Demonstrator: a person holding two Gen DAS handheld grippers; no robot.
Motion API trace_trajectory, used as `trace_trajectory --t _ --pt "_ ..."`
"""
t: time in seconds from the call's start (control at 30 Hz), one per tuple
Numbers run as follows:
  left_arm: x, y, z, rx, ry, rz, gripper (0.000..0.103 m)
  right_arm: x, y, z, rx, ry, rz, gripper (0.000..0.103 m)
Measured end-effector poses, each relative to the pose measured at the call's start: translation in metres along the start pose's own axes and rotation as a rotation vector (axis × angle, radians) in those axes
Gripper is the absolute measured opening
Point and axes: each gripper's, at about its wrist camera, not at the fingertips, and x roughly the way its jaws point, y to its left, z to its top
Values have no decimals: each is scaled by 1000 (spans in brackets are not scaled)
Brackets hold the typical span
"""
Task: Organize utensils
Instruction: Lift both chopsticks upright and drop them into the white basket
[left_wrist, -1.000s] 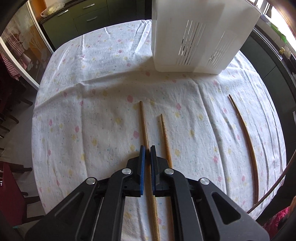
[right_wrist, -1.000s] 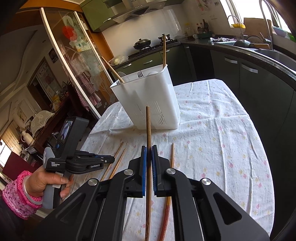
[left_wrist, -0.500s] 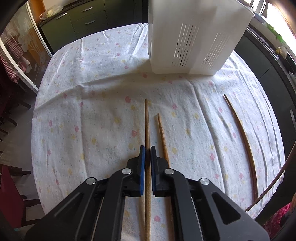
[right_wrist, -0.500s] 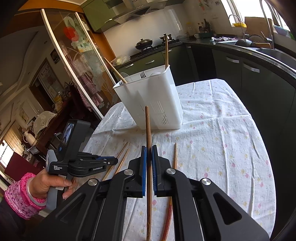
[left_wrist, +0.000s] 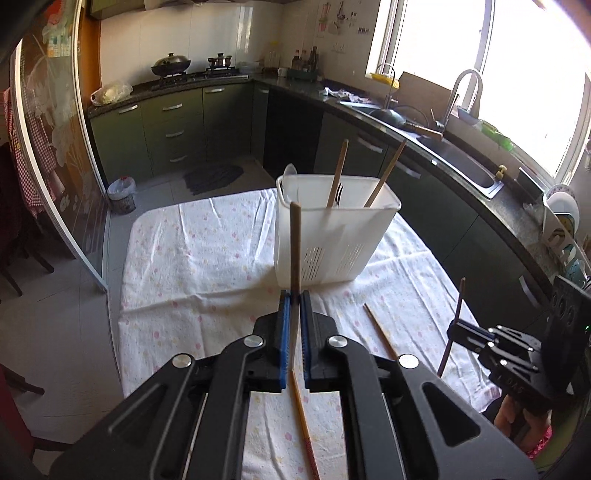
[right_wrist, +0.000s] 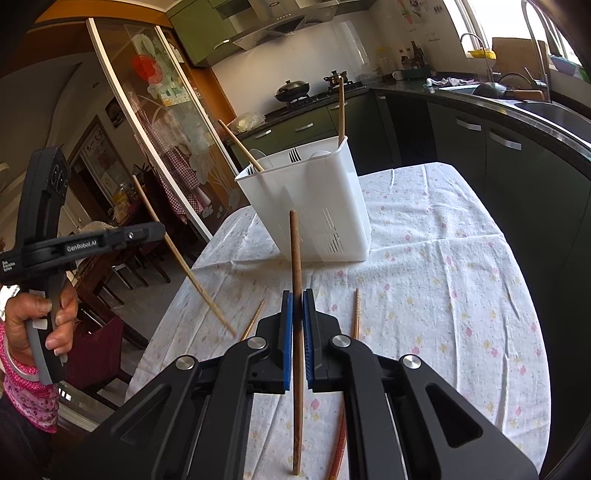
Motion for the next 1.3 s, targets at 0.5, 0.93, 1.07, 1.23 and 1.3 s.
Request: trace_trajectory --t 0.5,0.93,1.07,1.23,1.3 --pt "-50 -27 109 31 -209 69 5 -7 -11 0 17 -10 2 6" --pt "-8 -35 143 22 -192 71 5 -17 -16 5 31 -29 1 6" --pt "28 -32 128 29 -112 70 5 -31 -7 27 4 -79 8 6" --pt "56 -27 110 26 -50 63 7 -60 25 82 -78 -239 -1 6" --pt "61 -25 106 21 -39 54 15 -70 41 106 -112 -312 -14 6"
